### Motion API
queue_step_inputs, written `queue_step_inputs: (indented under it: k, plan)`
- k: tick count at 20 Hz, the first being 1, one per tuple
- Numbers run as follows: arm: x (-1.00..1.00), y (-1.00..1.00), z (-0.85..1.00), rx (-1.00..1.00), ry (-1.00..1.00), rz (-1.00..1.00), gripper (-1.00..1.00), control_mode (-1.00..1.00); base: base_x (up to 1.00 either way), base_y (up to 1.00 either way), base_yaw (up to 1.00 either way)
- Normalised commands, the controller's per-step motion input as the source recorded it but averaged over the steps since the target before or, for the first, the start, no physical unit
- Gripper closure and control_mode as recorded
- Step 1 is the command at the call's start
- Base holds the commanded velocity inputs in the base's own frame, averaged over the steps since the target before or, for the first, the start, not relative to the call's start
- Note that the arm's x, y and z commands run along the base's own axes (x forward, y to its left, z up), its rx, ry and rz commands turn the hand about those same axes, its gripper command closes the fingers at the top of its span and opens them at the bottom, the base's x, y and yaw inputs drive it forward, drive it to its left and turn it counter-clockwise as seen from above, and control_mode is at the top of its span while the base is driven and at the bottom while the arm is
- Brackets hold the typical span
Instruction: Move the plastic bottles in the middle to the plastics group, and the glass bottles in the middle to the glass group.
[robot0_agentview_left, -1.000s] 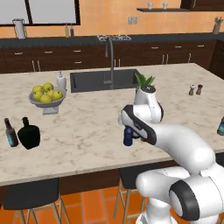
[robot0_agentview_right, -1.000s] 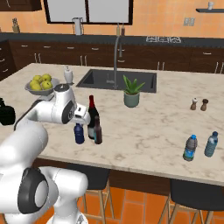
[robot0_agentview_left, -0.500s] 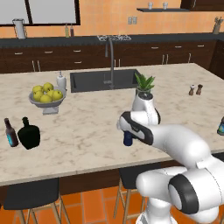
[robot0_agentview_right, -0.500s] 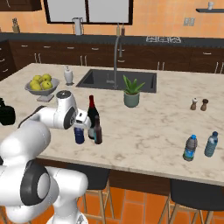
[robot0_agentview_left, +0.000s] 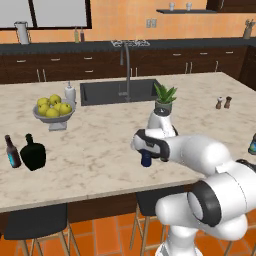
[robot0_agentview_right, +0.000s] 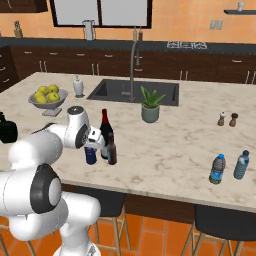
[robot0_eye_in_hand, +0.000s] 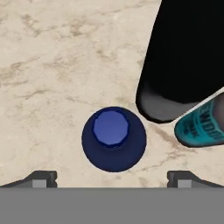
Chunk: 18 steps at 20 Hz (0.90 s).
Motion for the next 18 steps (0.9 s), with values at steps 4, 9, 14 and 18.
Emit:
queue_step_inputs:
  k: [4, 9, 14, 18]
  plan:
    - [0.18, 0.03, -0.21, 0.00, 0.04, 0.00, -1.00, -1.00, 0.00, 0.00, 0.00]
    - [0.00, 0.00, -0.21, 0.00, 0.02, 0.00, -1.00, -1.00, 0.00, 0.00, 0.00]
    - [0.07, 0.04, -0.09, 0.00, 0.00, 0.00, -1.00, -1.00, 0.00, 0.00, 0.00]
    - [0.00, 0.00, 0.00, 0.00, -0.02, 0.00, -1.00, -1.00, 0.00, 0.00, 0.00]
